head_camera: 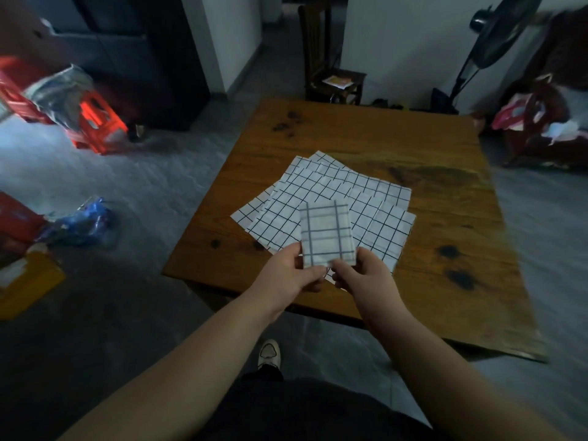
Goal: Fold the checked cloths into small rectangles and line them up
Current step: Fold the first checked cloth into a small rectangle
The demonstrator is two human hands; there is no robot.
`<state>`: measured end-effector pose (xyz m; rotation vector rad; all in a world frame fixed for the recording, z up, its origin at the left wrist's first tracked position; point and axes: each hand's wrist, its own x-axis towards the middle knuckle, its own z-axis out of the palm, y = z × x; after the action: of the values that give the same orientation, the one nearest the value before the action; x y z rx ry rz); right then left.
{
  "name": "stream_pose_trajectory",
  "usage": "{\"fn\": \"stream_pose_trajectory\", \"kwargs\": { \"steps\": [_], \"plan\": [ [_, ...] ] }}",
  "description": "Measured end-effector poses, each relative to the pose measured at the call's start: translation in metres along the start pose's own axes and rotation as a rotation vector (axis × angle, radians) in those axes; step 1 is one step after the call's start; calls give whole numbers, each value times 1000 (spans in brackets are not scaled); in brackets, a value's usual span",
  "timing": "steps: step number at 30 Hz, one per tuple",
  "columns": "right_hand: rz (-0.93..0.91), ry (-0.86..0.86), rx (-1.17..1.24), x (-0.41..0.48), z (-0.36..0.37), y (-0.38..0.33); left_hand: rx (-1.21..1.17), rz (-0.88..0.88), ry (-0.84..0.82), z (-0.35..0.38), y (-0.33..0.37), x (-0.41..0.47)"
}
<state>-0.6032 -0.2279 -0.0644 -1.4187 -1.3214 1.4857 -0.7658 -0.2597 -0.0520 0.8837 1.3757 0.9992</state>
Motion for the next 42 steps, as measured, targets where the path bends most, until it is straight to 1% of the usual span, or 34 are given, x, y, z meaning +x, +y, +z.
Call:
{"fn": "stream_pose_trajectory", "kwargs": {
  "steps": [5,9,11,14,18,20,21,23,25,27,28,31,34,40,42],
  "plan": [
    [-73,-11,-38,-9,-8,-6,-23,-1,30,-3,9,-11],
    [-113,-47,-35,-15,-9,-12,-16,-1,-42,-1,16,-12],
    [-120,-71,1,-17,-7,-14,36,21,-19,5,18,-10],
    [-86,-50,96,-13,-9,-15,91,43,62,8,22,-6],
    [20,16,330,-4,-21,-14,77,52,72,-3,26,-4],
    [76,11,407,0,-21,-13,75,55,69,-9,28,-5],
    [99,-25,393,1,-20,-13,81,52,63,-10,28,-6],
    [136,-149,303,-1,-13,-17,117,52,45,-10,28,-8],
    [140,-233,265,-2,-3,-24,174,48,50,-9,25,-8],
    [113,-217,225,-1,5,-29,173,19,49,-13,23,-9],
    [98,-201,188,0,8,-30,132,1,38,-15,25,-9],
    [43,-203,70,3,12,-33,-86,-65,7,-28,37,-6],
    [-21,-219,-48,4,10,-34,-140,-55,16,-45,54,1],
    [-75,-239,-155,4,5,-39,-203,-3,93,-62,83,8],
    [-76,-231,-159,5,4,-39,-233,-17,54,-63,82,8]
  ]
}}
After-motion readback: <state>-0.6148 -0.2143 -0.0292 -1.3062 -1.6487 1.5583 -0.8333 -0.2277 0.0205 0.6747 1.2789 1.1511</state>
